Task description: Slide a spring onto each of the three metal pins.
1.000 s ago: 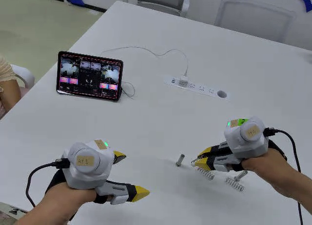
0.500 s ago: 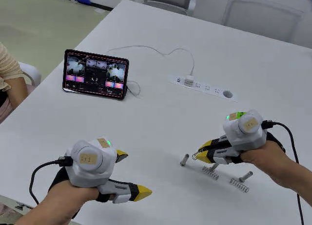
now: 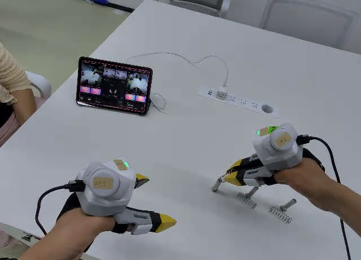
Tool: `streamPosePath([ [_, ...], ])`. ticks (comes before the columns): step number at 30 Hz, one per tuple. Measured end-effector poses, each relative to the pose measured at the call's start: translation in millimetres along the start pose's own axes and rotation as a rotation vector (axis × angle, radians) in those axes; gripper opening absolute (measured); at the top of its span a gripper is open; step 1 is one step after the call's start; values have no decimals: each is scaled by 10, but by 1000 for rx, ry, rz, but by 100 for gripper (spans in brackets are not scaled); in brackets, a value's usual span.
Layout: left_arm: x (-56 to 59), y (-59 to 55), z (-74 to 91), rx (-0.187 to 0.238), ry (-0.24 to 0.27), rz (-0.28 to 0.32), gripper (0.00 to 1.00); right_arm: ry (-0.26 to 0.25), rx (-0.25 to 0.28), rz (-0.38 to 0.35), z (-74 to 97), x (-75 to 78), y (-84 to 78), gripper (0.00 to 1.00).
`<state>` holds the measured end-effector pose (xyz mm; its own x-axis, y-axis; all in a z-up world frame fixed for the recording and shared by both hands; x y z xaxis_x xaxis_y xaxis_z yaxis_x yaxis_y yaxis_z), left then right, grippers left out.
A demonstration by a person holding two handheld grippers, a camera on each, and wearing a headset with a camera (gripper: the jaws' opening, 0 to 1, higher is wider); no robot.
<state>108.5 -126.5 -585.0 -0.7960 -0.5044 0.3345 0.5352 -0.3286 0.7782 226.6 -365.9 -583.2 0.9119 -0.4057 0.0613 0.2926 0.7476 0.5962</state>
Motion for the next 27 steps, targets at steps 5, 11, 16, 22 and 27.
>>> streamPosePath([
  [5, -6, 0, 15, -1, 4, 0, 71, 4, -12, 16, -43, 0, -3, 13],
  [11, 1, -7, 12, -5, 2, -1, 71, 7, -21, 28, -86, -2, 2, 13],
  [16, 13, -8, 6, -5, 0, -3, 71, 10, -31, 50, -119, -18, 11, 13],
  [22, 14, -5, 11, -5, 0, -3, 71, 13, -45, 77, -174, -32, 31, 13],
  [27, 8, -11, 22, -6, 2, -2, 71, 16, -59, 106, -227, -46, 37, 13],
])
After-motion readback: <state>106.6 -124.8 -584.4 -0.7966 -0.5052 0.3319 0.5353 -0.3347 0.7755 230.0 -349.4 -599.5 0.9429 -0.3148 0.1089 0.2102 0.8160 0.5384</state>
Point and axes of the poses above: the centre of the closed fingertips' face, and the gripper's own axes: z roughly backward along the fingers, x roughly to its right, y roughly out of its top, the point moved 9 cm from there along z, roughly backward along the fingers, and after that the axes turned 12 degrees about -y, right-handed, at the moved point
